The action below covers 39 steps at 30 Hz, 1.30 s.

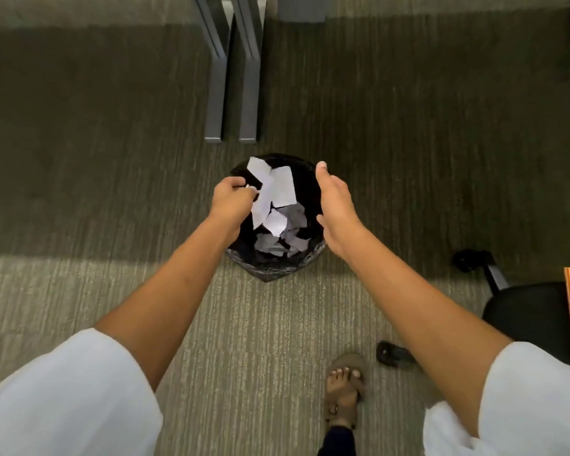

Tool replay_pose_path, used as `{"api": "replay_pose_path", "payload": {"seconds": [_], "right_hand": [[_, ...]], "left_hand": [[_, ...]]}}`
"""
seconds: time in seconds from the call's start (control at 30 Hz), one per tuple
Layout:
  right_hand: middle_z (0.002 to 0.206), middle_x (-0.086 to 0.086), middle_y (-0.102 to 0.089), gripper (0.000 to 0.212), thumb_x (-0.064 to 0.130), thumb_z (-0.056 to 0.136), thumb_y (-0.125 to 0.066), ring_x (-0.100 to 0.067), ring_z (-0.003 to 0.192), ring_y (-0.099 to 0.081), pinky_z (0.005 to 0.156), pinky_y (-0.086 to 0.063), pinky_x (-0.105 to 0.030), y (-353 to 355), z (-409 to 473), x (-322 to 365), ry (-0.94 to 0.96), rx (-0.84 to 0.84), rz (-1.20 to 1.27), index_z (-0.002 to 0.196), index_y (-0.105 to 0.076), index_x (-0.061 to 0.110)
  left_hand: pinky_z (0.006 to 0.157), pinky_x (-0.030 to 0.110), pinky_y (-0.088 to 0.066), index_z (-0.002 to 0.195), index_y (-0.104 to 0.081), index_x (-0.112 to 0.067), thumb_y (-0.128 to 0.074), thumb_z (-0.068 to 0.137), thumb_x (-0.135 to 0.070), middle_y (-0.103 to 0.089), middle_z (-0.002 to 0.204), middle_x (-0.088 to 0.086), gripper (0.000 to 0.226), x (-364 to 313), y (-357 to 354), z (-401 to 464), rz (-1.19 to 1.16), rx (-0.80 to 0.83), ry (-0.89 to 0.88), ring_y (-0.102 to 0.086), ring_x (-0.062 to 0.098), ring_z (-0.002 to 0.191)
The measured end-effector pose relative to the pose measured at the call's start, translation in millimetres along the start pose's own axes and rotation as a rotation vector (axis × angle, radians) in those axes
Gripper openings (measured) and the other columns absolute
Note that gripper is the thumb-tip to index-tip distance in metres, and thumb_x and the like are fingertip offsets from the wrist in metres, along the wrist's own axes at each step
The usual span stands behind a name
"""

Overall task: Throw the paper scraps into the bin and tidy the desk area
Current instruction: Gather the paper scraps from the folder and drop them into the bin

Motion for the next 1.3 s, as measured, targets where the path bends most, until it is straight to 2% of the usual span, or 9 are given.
{"api": "replay_pose_path", "payload": {"seconds": [0.13, 0.23, 0.33, 0.5, 0.7, 0.9, 1.03, 1.2, 1.3], "right_hand": [[0.156, -0.003, -0.042, 0.071, 0.061, 0.101, -0.042, -0.013, 0.126, -0.053, 0.11, -0.042, -0.047, 54, -1, -20, -0.023, -0.106, 0.043, 0.153, -0.035, 0.014], [0.162, -0.001, -0.034, 0.068, 0.061, 0.1, -0.044, -0.02, 0.143, -0.04, 0.108, -0.043, -0.045, 91, -6, -37, -0.071, -0.168, 0.103, 0.155, -0.034, 0.023], [0.163, -0.001, -0.034, 0.069, 0.061, 0.099, -0.046, -0.02, 0.144, -0.04, 0.098, -0.046, -0.042, 118, -11, -47, -0.087, -0.217, 0.161, 0.155, -0.034, 0.022], [0.161, -0.003, -0.037, 0.069, 0.062, 0.099, -0.046, -0.02, 0.14, -0.043, 0.094, -0.048, -0.041, 140, -18, -43, -0.055, -0.216, 0.195, 0.154, -0.036, 0.021], [0.157, -0.005, -0.042, 0.071, 0.062, 0.098, -0.047, -0.021, 0.137, -0.047, 0.1, -0.05, -0.043, 192, -40, -20, -0.001, -0.199, 0.291, 0.154, -0.036, 0.019], [0.148, -0.005, -0.052, 0.064, 0.057, 0.101, -0.046, -0.021, 0.129, -0.056, 0.093, -0.053, -0.039, 270, -78, -4, 0.041, -0.256, 0.366, 0.151, -0.041, 0.017], [0.125, -0.001, -0.067, 0.027, 0.044, 0.1, -0.059, -0.018, 0.11, -0.069, 0.087, -0.056, -0.037, 350, -122, -4, 0.129, -0.387, 0.383, 0.117, -0.061, 0.023], [0.103, 0.006, -0.073, 0.026, 0.03, 0.087, -0.078, -0.011, 0.09, -0.073, 0.074, -0.055, -0.033, 467, -201, -32, 0.237, -0.747, 0.281, 0.109, -0.066, 0.023], [0.105, 0.008, -0.07, 0.035, 0.028, 0.079, -0.082, -0.004, 0.087, -0.068, 0.076, -0.056, -0.032, 525, -257, -61, 0.237, -1.046, -0.037, 0.11, -0.067, 0.022]], "left_hand": [[0.11, 0.044, -0.041, 0.147, -0.041, -0.011, -0.062, 0.096, -0.029, -0.047, 0.149, 0.012, 0.059, 41, -10, 6, 0.029, 0.048, 0.104, -0.048, 0.03, 0.134], [0.107, 0.042, -0.039, 0.149, -0.037, -0.012, -0.061, 0.096, -0.036, -0.045, 0.15, 0.009, 0.063, 59, -19, 5, -0.02, 0.049, 0.147, -0.043, 0.03, 0.137], [0.092, 0.037, -0.035, 0.143, -0.044, -0.012, -0.061, 0.095, -0.044, -0.056, 0.12, -0.005, 0.06, 68, -35, 0, -0.039, 0.073, 0.165, -0.049, 0.021, 0.119], [0.086, 0.04, -0.04, 0.085, -0.05, -0.027, -0.061, 0.094, -0.046, -0.048, 0.085, -0.01, 0.025, 58, -69, -20, -0.035, 0.13, 0.156, -0.046, 0.008, 0.076], [0.063, 0.033, -0.045, 0.094, -0.057, -0.014, -0.063, 0.097, -0.032, -0.056, 0.081, 0.003, 0.018, 13, -162, -70, 0.007, 0.319, 0.072, -0.055, 0.017, 0.077], [0.058, 0.028, -0.053, 0.094, -0.062, -0.016, -0.065, 0.095, -0.031, -0.069, 0.085, 0.002, 0.015, -22, -267, -133, 0.169, 0.494, -0.097, -0.066, 0.012, 0.071], [0.06, 0.03, -0.053, 0.094, -0.064, -0.018, -0.068, 0.091, -0.031, -0.073, 0.091, 0.006, 0.014, -27, -344, -193, 0.314, 0.611, -0.216, -0.07, 0.012, 0.076], [0.063, 0.018, -0.048, 0.094, -0.064, -0.017, -0.079, 0.08, -0.038, -0.068, 0.082, -0.004, 0.029, -22, -413, -290, 0.623, 0.714, -0.636, -0.062, 0.006, 0.069], [0.075, 0.032, -0.051, 0.109, -0.061, -0.016, -0.08, 0.076, -0.042, -0.063, 0.107, 0.0, 0.046, -5, -444, -353, 0.823, 0.854, -0.936, -0.061, 0.017, 0.09]]}}
Point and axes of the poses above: each hand's wrist, its own z-axis towards the middle knuckle, its own y-axis out of the back of the hand, x = y × z, the point moved 9 cm from there along z, towards the middle knuckle
